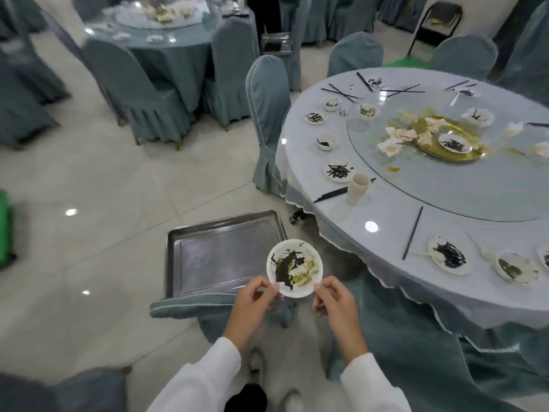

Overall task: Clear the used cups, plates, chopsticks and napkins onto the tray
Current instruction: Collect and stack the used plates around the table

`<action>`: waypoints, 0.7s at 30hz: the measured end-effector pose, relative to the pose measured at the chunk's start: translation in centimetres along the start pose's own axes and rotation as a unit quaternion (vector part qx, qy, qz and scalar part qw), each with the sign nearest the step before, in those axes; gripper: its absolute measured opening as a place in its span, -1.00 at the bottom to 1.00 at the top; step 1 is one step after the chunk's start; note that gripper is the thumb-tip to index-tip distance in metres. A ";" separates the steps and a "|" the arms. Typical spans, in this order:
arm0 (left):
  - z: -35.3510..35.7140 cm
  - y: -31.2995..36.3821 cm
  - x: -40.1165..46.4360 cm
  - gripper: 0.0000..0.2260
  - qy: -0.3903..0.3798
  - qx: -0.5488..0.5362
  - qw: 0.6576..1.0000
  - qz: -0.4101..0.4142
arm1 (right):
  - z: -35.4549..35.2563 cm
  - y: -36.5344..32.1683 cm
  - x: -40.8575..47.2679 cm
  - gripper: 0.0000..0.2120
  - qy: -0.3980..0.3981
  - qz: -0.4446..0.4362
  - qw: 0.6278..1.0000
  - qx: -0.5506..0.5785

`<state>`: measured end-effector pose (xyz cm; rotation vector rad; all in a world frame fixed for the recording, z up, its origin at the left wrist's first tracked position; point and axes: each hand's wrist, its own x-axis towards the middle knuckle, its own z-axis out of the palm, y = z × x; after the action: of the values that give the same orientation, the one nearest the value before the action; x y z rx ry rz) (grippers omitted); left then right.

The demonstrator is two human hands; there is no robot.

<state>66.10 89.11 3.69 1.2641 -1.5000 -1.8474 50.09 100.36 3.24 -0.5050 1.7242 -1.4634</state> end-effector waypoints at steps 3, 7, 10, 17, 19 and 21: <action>-2.5 -0.1 -1.2 -0.84 0.043 -0.036 0.998 -0.007 | 2.7 0.0 -0.7 -0.82 -0.026 -0.002 1.000 -0.007; -6.2 -0.6 -2.4 -0.84 0.062 -0.094 0.994 -0.013 | 6.4 0.0 -0.8 -0.83 -0.056 -0.003 0.998 -0.014; -9.6 -0.9 -2.6 -0.83 0.071 -0.152 0.985 -0.030 | 9.9 -0.1 -0.7 -0.82 -0.080 0.000 0.997 -0.020; -20.3 -1.0 -0.8 -0.80 0.046 -0.232 0.971 -0.043 | 20.1 -0.4 -0.4 -0.78 -0.093 0.010 0.995 -0.032; -24.3 -0.9 0.5 -0.69 0.023 -0.247 0.967 -0.053 | 23.7 -0.7 -0.5 -0.77 -0.079 0.016 0.996 -0.041; -27.7 -0.7 1.6 -0.53 0.006 -0.249 0.966 -0.068 | 26.8 -0.9 -0.7 -0.79 -0.061 0.021 0.997 -0.044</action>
<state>89.10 73.56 2.63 1.1451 -0.8701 -2.1205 71.14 83.81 4.06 -0.5901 1.6970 -1.3043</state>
